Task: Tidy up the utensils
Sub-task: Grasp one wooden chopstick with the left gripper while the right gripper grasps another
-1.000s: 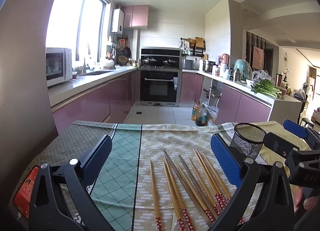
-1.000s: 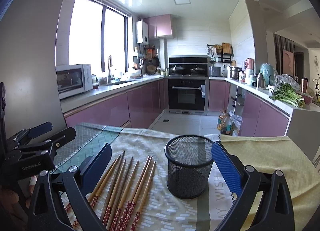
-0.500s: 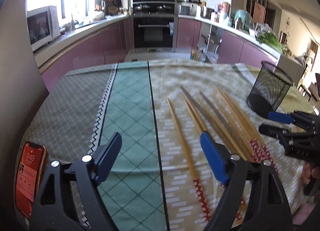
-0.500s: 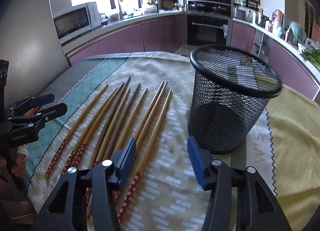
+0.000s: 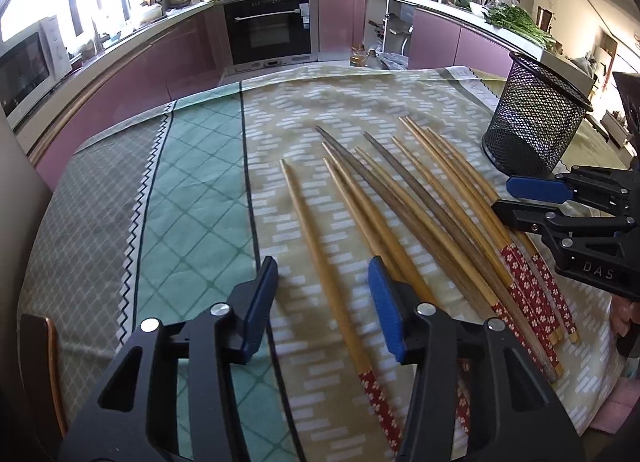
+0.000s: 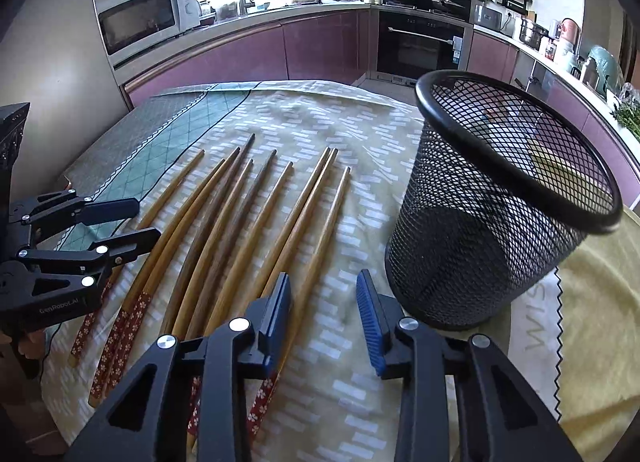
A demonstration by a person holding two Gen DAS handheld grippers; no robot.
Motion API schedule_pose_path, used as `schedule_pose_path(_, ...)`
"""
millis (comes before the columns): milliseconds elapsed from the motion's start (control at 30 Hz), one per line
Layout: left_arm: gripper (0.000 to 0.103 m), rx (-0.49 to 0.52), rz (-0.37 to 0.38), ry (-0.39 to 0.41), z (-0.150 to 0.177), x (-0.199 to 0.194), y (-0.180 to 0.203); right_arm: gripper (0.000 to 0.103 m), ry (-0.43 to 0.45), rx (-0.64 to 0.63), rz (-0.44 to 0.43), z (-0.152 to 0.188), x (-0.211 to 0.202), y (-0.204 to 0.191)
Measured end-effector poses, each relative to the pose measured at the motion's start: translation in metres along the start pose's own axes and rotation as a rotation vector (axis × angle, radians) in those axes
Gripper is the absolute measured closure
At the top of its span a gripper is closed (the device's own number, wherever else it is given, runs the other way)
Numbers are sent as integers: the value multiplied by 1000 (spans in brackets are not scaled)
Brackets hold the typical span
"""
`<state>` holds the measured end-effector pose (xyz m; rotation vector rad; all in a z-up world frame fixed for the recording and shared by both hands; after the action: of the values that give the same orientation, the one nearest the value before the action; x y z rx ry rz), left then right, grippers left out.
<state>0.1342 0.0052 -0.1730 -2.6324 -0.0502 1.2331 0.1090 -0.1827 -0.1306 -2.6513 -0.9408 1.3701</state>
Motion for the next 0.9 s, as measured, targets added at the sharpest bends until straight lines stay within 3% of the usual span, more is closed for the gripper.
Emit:
schedule_pose_path(133, 66, -8, -4, -3, -11, 8, 5, 77, 3, 13, -23, -3, 2, 1)
schedule_pose_path(167, 67, -12, -4, -3, -13, 9, 6, 85, 3, 18, -32, -4, 2, 0)
schedule_pose_path(233, 76, -21, 4, -4, -14, 8, 8, 94, 5, 38, -60, -3, 1, 1)
schedule_pose_path(367, 94, -58, 25, -12, -15, 8, 8, 97, 14, 61, -86, -2, -1, 1)
schedule_pose_path(667, 96, -96, 75, -11, -8, -4, 7, 97, 67, 42, -137, -6, -23, -8)
schedule_pose_path(900, 96, -132, 189, 88, -29, -44, 7, 98, 166, 23, -213, -18, -61, -15)
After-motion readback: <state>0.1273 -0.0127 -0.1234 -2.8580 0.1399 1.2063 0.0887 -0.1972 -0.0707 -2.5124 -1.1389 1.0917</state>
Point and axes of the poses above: each gripper's, at about its wrist camera, not at the fingertips, and x roughly the way its jaws point, y to its right, z to its underside, the point moved 10 cm from there along x, roughly the way its jaws point, and after that the axes turned 15 degrees about -z, right-handed, at the moved point
